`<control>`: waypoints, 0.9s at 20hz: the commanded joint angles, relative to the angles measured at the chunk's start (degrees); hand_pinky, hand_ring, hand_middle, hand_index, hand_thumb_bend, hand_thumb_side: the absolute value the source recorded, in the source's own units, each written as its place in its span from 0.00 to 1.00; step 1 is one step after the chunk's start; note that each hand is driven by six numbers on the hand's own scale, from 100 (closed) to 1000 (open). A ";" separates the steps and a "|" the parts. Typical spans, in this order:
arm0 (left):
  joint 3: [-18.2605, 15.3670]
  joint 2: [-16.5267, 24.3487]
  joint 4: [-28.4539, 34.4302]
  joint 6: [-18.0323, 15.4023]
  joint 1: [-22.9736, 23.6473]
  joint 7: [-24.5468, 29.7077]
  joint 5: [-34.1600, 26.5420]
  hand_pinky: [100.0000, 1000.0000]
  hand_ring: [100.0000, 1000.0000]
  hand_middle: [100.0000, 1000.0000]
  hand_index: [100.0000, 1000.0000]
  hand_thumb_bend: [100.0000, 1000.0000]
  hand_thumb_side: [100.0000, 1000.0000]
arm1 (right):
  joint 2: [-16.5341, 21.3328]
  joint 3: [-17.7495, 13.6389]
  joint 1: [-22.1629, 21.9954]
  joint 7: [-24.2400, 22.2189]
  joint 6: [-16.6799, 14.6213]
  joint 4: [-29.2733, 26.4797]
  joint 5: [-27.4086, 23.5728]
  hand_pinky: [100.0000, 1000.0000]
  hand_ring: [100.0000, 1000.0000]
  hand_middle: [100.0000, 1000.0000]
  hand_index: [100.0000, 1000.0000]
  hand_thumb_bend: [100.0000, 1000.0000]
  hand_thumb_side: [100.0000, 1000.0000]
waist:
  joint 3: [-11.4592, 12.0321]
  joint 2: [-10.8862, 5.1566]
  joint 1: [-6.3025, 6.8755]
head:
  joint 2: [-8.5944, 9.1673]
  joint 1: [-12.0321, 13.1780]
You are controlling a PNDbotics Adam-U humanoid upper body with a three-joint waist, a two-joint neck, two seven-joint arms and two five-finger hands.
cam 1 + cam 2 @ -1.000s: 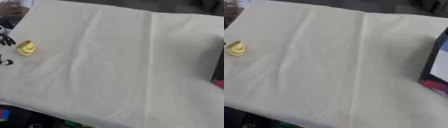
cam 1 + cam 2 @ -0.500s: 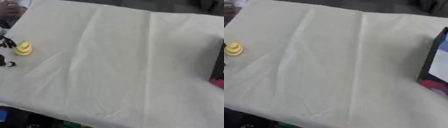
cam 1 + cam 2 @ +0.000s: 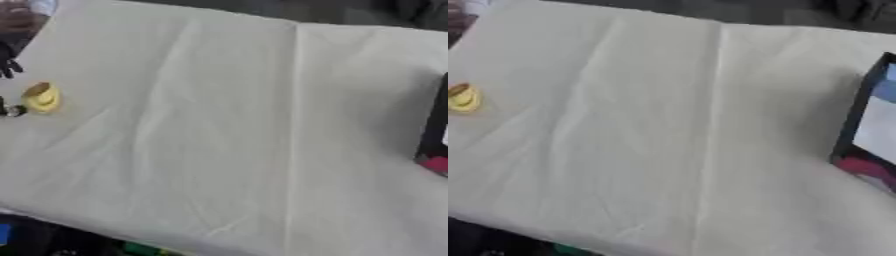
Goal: Pick up the objects with one hand, pass them to the other hand, and then place them into the box on the other side of the table.
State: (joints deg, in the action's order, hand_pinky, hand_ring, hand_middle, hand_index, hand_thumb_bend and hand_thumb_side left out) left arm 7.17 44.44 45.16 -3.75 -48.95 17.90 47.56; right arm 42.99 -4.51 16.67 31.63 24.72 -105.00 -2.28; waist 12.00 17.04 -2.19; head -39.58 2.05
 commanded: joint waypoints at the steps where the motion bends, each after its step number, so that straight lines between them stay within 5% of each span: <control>1: 0.22 0.67 -0.40 -1.38 -1.40 2.21 -0.48 0.83 0.75 0.67 0.83 0.49 0.00 | 1.03 -0.79 0.71 0.06 -0.37 -0.38 -0.26 0.82 0.69 0.68 0.85 0.00 0.13 | -0.14 -0.80 0.15 | 0.74 -0.07; 4: 0.10 -0.40 -1.36 -2.22 -1.96 3.59 0.25 0.83 0.75 0.67 0.82 0.33 0.00 | 0.90 -0.68 0.80 0.08 -0.49 -0.31 -0.52 0.82 0.69 0.68 0.86 0.00 0.14 | -0.19 -0.72 0.08 | 0.76 -0.08; 8: 0.09 -1.07 -1.56 -2.36 -2.34 3.11 0.64 0.80 0.69 0.55 0.68 0.11 0.00 | 0.85 -0.57 0.80 -0.06 -0.60 -0.20 -0.57 0.82 0.70 0.68 0.86 0.00 0.14 | -0.18 -0.72 0.06 | 0.64 -0.33; 18: -0.90 2.89 10.54 2.38 -0.75 -3.69 -8.76 0.68 0.48 0.34 0.44 0.08 0.00 | 1.19 -0.76 0.63 0.01 -0.87 -0.33 -0.51 0.82 0.70 0.68 0.86 0.00 0.13 | 0.13 -1.08 0.31 | 0.86 -2.04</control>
State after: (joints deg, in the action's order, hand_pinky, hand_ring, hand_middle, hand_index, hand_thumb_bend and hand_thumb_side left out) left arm 7.06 44.14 52.97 -1.95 -49.01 15.26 40.44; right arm 42.58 -4.51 16.85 31.65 24.09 -104.83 -2.77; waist 12.08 17.12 -2.17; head -39.55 0.36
